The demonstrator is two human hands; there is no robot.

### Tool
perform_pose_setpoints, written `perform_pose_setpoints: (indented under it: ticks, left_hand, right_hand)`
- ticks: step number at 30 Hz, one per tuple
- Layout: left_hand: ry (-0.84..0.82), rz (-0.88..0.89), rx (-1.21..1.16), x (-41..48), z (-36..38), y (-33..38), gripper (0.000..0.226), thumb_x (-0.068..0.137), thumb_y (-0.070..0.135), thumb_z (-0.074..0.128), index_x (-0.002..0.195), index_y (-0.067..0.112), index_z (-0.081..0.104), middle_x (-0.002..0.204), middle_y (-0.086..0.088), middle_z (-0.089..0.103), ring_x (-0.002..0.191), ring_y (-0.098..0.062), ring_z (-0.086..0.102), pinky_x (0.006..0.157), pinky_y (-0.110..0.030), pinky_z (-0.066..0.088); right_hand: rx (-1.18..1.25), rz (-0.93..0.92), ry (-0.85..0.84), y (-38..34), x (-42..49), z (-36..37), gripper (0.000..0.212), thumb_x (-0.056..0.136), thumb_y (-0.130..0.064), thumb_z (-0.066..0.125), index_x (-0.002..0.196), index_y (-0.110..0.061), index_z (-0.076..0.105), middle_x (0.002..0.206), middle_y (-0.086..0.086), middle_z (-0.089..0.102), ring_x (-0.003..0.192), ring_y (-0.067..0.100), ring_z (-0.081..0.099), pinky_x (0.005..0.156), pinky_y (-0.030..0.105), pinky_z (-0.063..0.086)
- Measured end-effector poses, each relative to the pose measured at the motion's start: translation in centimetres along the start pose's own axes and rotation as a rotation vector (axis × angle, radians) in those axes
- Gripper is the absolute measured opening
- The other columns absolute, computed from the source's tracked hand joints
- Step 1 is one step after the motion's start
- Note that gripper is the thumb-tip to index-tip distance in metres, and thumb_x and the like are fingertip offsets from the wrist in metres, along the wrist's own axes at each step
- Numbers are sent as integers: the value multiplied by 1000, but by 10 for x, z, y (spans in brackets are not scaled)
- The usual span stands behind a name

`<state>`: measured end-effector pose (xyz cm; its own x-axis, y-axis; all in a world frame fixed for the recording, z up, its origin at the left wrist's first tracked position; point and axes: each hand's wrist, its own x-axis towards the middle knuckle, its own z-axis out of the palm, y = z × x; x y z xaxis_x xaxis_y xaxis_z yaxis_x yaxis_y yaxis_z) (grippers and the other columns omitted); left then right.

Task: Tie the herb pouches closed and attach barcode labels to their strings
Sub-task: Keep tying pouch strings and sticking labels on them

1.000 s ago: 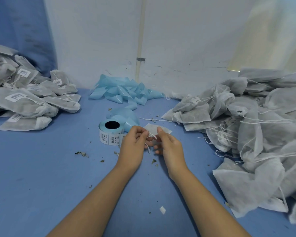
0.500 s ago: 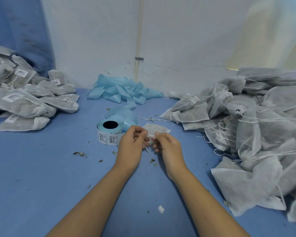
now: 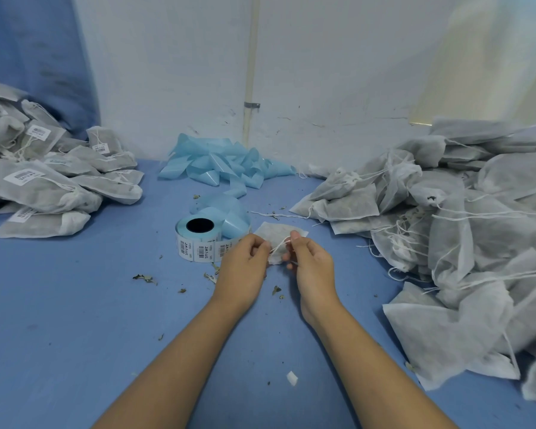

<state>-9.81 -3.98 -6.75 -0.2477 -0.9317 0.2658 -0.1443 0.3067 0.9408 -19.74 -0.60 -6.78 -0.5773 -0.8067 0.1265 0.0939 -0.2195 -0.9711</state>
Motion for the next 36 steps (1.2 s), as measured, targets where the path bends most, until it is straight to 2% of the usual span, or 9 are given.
perform_pose_setpoints:
  ticks: [5,8,11,14,18,21,25,29,36]
  left_hand:
    - [-37,32,-86,0,-3,1,7,87,24,66,81,22,63,68,0,52,64,-11,49,65,-27,44]
    - [-12,61,-105,2,-5,-1,12,86,16,68,77,23,66,61,9,51,58,-2,46,60,-15,40]
    - [1,37,-134,2,-5,-1,11,85,13,69,76,19,68,59,13,57,55,3,47,57,-8,39]
    - [-13,19,-116,3,-4,-3,6,84,16,69,79,19,69,65,8,59,60,-2,48,59,-13,40]
    - [0,10,-117,4,-4,-5,10,83,13,68,75,20,67,57,14,57,55,1,48,55,-9,39]
    - [3,-1,-124,5,-4,-6,13,82,12,67,74,21,66,57,14,57,56,0,47,55,-9,39]
    - [-17,5,-123,5,-3,-6,15,82,9,67,72,20,64,55,16,56,54,0,46,54,-10,38]
    - [-37,29,-76,4,-4,-5,14,81,9,65,72,19,62,50,20,53,51,2,42,51,-10,35]
    - [-69,67,-33,3,-3,-3,12,82,7,64,72,14,62,58,23,56,53,7,48,53,-8,36]
  right_hand:
    - [-93,11,9,3,2,-1,28,97,-28,53,76,-12,60,58,-1,57,50,5,51,54,20,44]
    - [-109,12,0,5,2,0,27,97,-27,54,74,-13,60,58,-1,57,50,7,51,59,27,43]
    - [-109,6,-16,5,1,0,27,96,-26,54,73,-13,60,56,-3,57,51,8,50,60,28,43]
    - [-109,15,-11,4,1,0,27,97,-24,54,73,-13,60,57,0,56,51,9,50,59,25,43]
    - [-81,45,-28,0,1,1,28,98,-22,50,74,-10,60,58,4,55,51,11,48,54,19,42]
    - [-86,73,-57,-2,0,3,30,97,-24,49,75,-8,60,64,8,57,52,13,49,54,22,43]
    - [-88,68,-88,-4,-2,2,21,91,-12,54,70,-11,57,61,2,57,53,12,48,51,19,43]
    - [-57,56,-85,-6,-3,-1,24,86,-3,52,64,-12,54,54,-3,56,51,9,49,50,17,43]
    - [150,68,-29,-8,0,-5,21,88,-3,53,71,-13,54,62,-6,59,52,9,53,54,18,42]
